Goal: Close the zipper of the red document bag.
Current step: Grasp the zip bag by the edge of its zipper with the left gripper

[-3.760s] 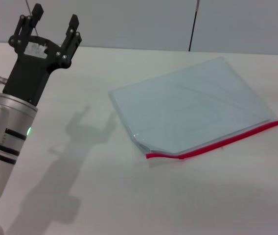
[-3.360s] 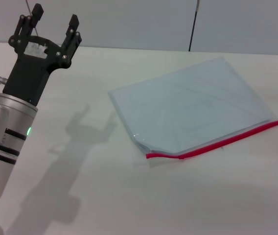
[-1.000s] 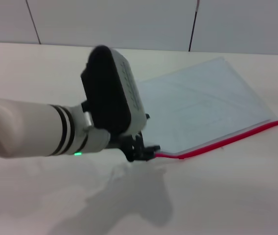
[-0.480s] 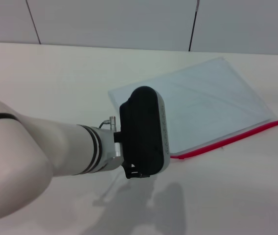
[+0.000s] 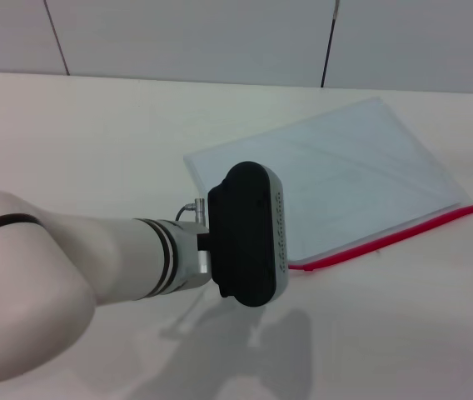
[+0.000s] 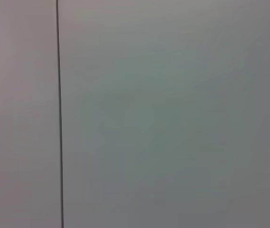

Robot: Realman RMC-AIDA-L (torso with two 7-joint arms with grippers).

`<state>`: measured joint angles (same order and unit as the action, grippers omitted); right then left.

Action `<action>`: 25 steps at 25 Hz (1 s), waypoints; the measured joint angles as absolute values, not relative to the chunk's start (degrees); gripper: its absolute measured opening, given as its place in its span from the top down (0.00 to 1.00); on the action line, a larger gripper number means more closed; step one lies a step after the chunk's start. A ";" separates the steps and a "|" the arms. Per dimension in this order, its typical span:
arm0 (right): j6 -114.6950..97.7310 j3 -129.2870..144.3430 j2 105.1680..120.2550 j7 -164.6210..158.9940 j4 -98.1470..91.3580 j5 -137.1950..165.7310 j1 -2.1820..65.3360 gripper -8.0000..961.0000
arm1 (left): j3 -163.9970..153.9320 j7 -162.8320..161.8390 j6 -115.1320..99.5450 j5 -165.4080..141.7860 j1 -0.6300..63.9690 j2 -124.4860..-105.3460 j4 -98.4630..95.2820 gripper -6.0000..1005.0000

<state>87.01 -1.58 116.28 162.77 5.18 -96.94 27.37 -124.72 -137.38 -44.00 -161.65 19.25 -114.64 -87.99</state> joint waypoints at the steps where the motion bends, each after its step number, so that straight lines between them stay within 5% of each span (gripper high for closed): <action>1: 87.02 -1.58 116.28 162.77 5.18 -96.94 27.38 0.11 | -124.72 -137.38 -44.00 -161.65 19.25 -114.64 -87.99 0.26; 25: 87.19 -1.67 116.28 162.77 5.18 -97.33 27.33 0.11 | -124.92 -136.62 -34.50 -159.15 20.78 -114.57 -80.71 0.31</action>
<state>87.19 -1.67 116.28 162.77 5.18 -97.33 27.33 -124.92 -136.62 -34.50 -159.15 20.78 -114.57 -80.71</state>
